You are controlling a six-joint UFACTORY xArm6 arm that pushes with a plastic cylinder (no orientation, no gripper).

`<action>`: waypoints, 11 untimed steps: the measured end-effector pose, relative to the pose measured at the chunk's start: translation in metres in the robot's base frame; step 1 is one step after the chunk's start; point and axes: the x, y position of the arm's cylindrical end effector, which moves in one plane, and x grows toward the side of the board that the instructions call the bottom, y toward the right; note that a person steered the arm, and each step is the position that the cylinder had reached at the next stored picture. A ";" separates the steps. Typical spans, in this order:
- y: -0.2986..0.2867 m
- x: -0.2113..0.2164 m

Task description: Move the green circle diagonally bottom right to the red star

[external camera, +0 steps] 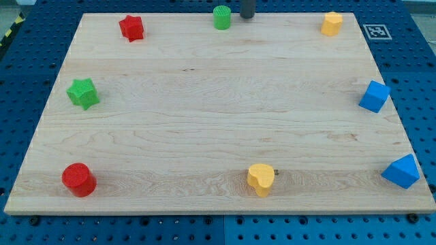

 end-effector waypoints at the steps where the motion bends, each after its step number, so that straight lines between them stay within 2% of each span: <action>1: -0.036 0.007; 2: -0.062 0.016; 4: -0.081 0.006; 5: -0.081 0.044; 6: -0.092 0.055; 11: -0.116 0.055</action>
